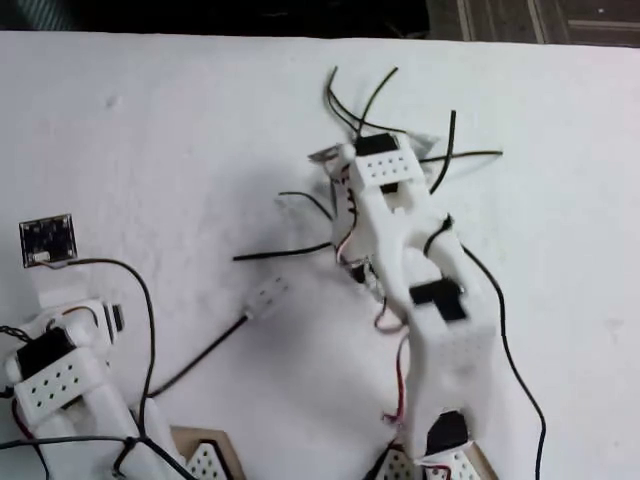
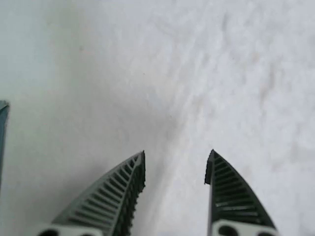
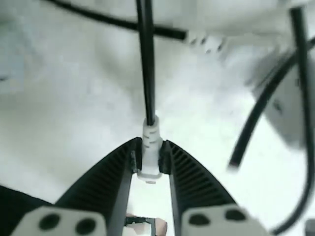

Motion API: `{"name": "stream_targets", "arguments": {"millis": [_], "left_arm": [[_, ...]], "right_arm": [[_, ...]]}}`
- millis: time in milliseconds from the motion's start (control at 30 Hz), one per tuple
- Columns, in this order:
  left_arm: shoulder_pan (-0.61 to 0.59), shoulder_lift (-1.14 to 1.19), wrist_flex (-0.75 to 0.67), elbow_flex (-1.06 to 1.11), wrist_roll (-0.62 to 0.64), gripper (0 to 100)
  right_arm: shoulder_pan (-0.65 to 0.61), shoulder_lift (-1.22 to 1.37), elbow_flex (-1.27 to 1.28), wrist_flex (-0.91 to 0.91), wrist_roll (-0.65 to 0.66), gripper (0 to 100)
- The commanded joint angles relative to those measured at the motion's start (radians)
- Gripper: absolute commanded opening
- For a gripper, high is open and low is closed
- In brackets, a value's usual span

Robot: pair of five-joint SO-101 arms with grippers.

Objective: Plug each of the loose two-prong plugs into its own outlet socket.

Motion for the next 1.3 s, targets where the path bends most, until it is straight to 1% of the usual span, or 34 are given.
{"name": "stream_targets", "arguments": {"millis": [0,67,167,267,467,600,733,933,1033,1100,1200,1267], "left_arm": [[0.007,-0.018,-0.017,-0.005,0.006,21],[0.007,-0.018,-0.017,-0.005,0.006,21],[0.007,-0.018,-0.017,-0.005,0.006,21],[0.007,-0.018,-0.017,-0.005,0.006,21],[0.007,-0.018,-0.017,-0.005,0.006,21],[0.007,-0.018,-0.017,-0.005,0.006,21],[0.007,-0.018,-0.017,-0.005,0.006,21],[0.007,-0.018,-0.017,-0.005,0.006,21],[0.007,-0.018,-0.017,-0.005,0.006,21],[0.007,-0.018,-0.017,-0.005,0.006,21],[0.007,-0.018,-0.017,-0.005,0.006,21],[0.007,-0.018,-0.017,-0.005,0.006,21]], "right_arm": [[-0.064,-0.275,0.074,0.010,0.005,1.7],[-0.099,-0.374,0.110,0.010,-0.017,1.7],[-0.145,-0.486,0.167,-0.007,-0.089,1.7],[-0.183,-0.575,0.256,-0.065,-0.103,1.7],[-0.248,-0.794,0.551,-0.331,-0.106,1.7],[-0.285,-0.967,0.767,-0.536,-0.107,1.7],[-0.314,-1.079,0.976,-0.759,-0.107,1.7],[-0.377,-1.116,1.155,-1.063,-0.110,1.7],[-0.395,-1.089,1.206,-1.224,-0.170,1.7],[-0.401,-1.055,1.232,-1.325,-0.186,1.7],[-0.401,-0.984,1.254,-1.434,-0.183,1.7],[-0.401,-0.928,1.255,-1.475,-0.183,1.7]]}}
